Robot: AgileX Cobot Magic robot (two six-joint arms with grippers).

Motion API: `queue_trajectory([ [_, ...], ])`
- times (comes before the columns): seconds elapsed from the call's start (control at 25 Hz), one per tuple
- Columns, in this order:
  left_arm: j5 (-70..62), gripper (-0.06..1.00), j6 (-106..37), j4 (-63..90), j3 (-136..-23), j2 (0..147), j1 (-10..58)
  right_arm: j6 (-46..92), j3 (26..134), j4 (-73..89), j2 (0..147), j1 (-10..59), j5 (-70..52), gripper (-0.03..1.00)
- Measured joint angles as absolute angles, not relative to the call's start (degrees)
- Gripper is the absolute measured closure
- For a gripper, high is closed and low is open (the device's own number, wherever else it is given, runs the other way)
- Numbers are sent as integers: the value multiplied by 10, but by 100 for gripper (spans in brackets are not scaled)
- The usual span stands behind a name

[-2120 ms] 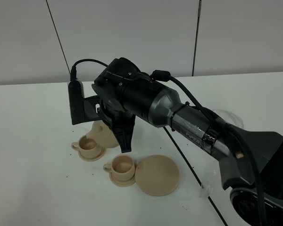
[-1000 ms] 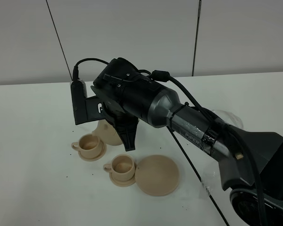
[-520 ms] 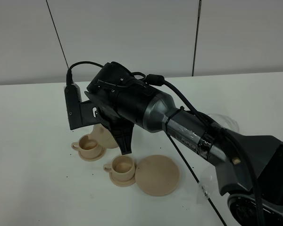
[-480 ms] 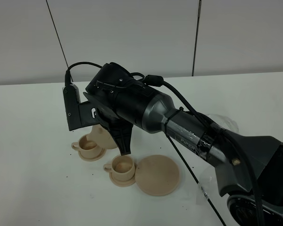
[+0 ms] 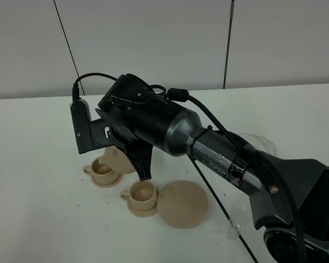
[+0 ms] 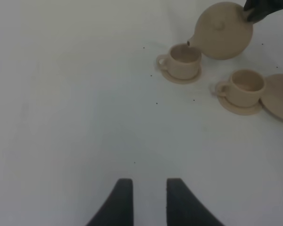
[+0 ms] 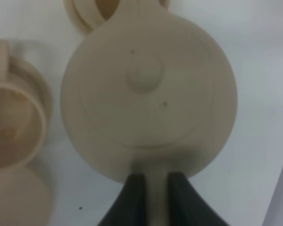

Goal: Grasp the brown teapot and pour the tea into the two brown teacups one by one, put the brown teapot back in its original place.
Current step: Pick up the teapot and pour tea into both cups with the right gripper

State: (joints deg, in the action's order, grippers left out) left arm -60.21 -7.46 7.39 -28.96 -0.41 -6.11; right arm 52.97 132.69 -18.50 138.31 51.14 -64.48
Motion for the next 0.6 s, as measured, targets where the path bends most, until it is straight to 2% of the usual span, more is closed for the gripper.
queue_trajectory([
  [0.6, -602, 70, -75, 74, -290, -4, -61, 544, 1327, -185, 1383, 512, -630, 87],
])
